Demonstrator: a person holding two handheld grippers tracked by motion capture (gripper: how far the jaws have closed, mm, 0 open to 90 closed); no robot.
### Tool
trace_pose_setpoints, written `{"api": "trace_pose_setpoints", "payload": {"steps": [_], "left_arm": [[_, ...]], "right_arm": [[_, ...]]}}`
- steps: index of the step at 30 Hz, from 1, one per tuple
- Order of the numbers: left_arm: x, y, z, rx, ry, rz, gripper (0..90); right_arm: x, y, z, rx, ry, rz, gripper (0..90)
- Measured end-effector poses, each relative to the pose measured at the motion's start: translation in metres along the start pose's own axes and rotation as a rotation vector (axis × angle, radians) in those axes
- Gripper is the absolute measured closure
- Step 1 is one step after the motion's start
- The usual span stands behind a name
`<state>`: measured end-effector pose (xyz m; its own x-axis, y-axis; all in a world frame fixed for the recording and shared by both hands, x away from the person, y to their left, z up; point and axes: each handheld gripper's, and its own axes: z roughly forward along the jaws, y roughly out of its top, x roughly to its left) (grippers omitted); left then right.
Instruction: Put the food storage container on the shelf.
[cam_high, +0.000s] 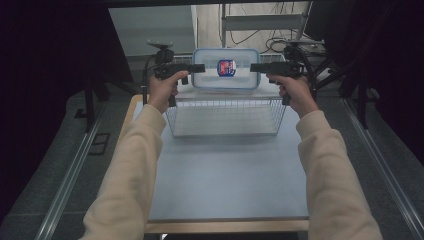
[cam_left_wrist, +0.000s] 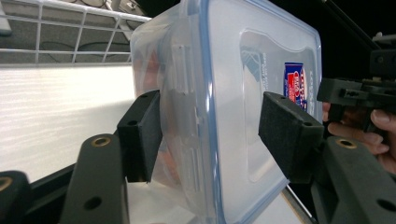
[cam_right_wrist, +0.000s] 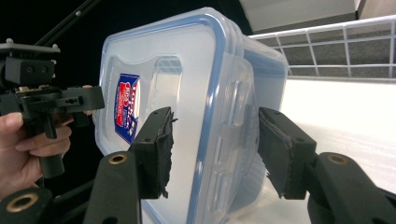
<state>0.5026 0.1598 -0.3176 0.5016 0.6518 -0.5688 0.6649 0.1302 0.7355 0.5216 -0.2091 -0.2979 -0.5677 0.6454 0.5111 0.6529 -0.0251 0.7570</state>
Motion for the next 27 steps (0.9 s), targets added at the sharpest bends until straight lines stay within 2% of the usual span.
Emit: {"api": "trace_pose_setpoints", "payload": {"steps": [6, 8, 9, 10, 12, 13, 16, 19, 20, 21, 23, 26, 27], "left_arm": [[0.007, 0.003, 0.01, -0.015, -0.005, -0.047, 36.9], [0.01, 0.004, 0.012, -0.019, -0.008, -0.062, 36.0], [0.011, 0.004, 0.013, -0.019, -0.005, -0.068, 36.0], [0.012, 0.004, 0.014, -0.021, -0.002, -0.072, 35.0], [0.015, 0.004, 0.016, -0.018, 0.022, -0.071, 35.9], [0.016, 0.004, 0.017, -0.021, 0.016, -0.072, 37.5], [0.017, 0.003, 0.019, -0.021, 0.01, -0.077, 35.8], [0.015, 0.002, 0.018, -0.023, 0.015, -0.069, 34.4], [0.014, 0.002, 0.016, -0.032, 0.028, -0.062, 34.2], [0.013, 0.001, 0.014, -0.045, 0.034, -0.054, 34.2], [0.01, 0.001, 0.01, -0.064, 0.015, -0.051, 32.6], [0.002, -0.002, 0.002, -0.07, 0.016, -0.016, 31.3], [0.0, -0.003, -0.001, -0.072, 0.016, 0.0, 31.3]], "right_arm": [[-0.004, 0.0, 0.005, -0.022, -0.026, 0.053, 44.8], [-0.002, 0.001, 0.006, -0.028, -0.063, 0.053, 43.6], [-0.002, 0.001, 0.006, -0.028, -0.063, 0.053, 43.6], [-0.001, 0.0, 0.008, -0.025, -0.093, 0.042, 43.1], [-0.001, 0.0, 0.008, -0.024, -0.1, 0.04, 42.4], [0.0, -0.001, 0.01, -0.021, -0.119, 0.047, 44.4], [0.002, -0.002, 0.012, -0.035, -0.139, 0.044, 43.4], [0.003, -0.003, 0.012, -0.044, -0.145, 0.033, 41.5], [0.004, -0.002, 0.01, -0.067, -0.148, 0.031, 40.4], [0.004, -0.002, 0.01, -0.067, -0.148, 0.031, 40.4], [0.007, -0.002, 0.005, -0.095, -0.146, 0.013, 39.8], [0.014, -0.005, -0.006, -0.109, -0.141, -0.042, 37.4], [0.014, -0.005, -0.006, -0.109, -0.141, -0.042, 37.4]]}}
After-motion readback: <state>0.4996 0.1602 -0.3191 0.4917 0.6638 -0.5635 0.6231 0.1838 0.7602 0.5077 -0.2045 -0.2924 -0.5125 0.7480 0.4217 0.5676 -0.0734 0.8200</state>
